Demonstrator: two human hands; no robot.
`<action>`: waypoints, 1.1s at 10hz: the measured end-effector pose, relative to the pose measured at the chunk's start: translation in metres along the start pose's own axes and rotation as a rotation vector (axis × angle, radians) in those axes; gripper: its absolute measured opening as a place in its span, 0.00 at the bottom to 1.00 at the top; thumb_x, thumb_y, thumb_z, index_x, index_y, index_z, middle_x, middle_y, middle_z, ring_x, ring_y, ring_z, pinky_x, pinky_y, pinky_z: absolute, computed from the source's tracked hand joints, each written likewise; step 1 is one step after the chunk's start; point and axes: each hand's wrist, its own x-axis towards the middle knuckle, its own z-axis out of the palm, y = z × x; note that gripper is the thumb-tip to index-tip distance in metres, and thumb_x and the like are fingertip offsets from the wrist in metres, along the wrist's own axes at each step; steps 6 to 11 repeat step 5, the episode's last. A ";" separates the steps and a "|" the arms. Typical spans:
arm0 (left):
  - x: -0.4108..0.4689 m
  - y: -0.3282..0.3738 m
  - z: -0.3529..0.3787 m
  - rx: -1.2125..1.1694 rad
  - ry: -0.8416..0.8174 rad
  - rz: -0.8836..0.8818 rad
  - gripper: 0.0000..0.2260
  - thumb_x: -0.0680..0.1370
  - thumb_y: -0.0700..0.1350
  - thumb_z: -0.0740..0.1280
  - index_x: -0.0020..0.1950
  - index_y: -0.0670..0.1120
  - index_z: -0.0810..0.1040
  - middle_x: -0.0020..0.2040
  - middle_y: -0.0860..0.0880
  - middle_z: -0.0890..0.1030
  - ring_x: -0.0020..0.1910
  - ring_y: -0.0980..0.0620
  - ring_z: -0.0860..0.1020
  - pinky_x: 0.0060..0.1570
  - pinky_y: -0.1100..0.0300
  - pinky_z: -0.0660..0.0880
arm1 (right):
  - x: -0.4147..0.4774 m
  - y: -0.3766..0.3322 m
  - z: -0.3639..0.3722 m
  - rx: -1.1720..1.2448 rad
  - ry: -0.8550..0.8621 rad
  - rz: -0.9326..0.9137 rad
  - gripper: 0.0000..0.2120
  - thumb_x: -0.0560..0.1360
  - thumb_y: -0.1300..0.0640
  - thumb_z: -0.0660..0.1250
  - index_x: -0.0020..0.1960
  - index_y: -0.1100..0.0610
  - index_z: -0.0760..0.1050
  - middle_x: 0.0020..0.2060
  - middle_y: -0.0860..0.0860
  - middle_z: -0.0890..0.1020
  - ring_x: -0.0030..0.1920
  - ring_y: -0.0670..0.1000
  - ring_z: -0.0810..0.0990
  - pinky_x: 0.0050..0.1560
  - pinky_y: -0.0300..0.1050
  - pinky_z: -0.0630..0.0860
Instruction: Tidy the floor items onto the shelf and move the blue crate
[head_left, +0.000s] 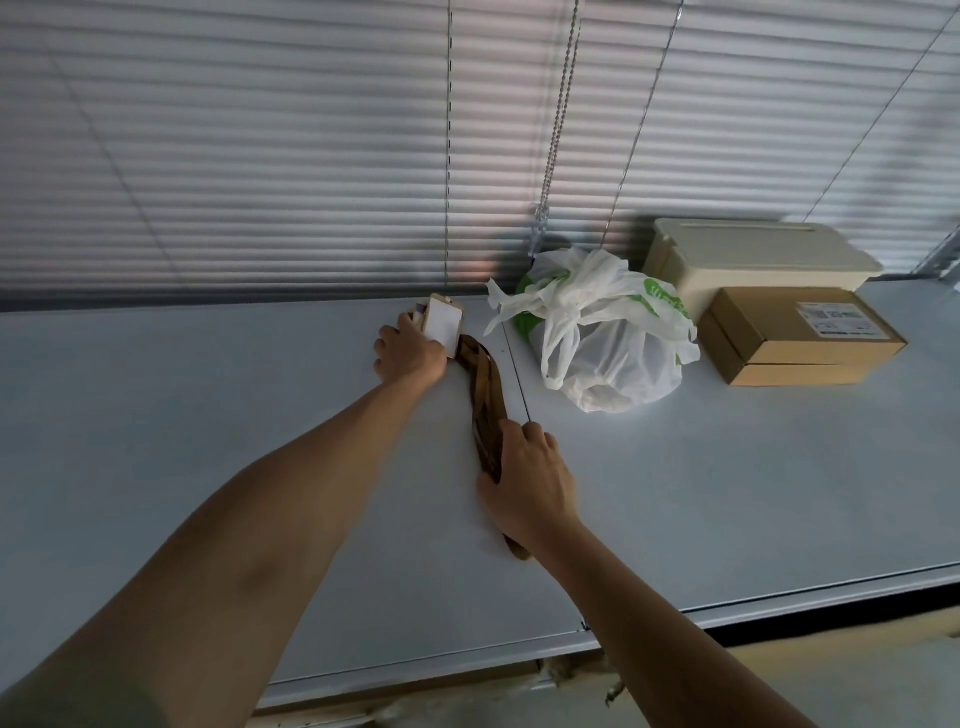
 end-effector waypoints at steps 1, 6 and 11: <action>0.000 0.000 0.000 -0.021 -0.005 -0.007 0.27 0.76 0.46 0.62 0.74 0.48 0.61 0.69 0.40 0.67 0.68 0.40 0.66 0.63 0.45 0.68 | -0.001 0.000 0.000 -0.013 -0.003 0.013 0.18 0.74 0.51 0.65 0.62 0.56 0.70 0.56 0.52 0.73 0.58 0.53 0.72 0.44 0.44 0.71; -0.073 -0.018 -0.071 -0.047 -0.010 -0.099 0.28 0.76 0.49 0.65 0.74 0.45 0.64 0.71 0.39 0.68 0.69 0.39 0.66 0.63 0.47 0.68 | -0.036 0.004 -0.048 0.039 -0.187 0.094 0.18 0.72 0.50 0.64 0.59 0.56 0.71 0.54 0.53 0.76 0.56 0.56 0.76 0.52 0.52 0.78; -0.073 -0.018 -0.071 -0.047 -0.010 -0.099 0.28 0.76 0.49 0.65 0.74 0.45 0.64 0.71 0.39 0.68 0.69 0.39 0.66 0.63 0.47 0.68 | -0.036 0.004 -0.048 0.039 -0.187 0.094 0.18 0.72 0.50 0.64 0.59 0.56 0.71 0.54 0.53 0.76 0.56 0.56 0.76 0.52 0.52 0.78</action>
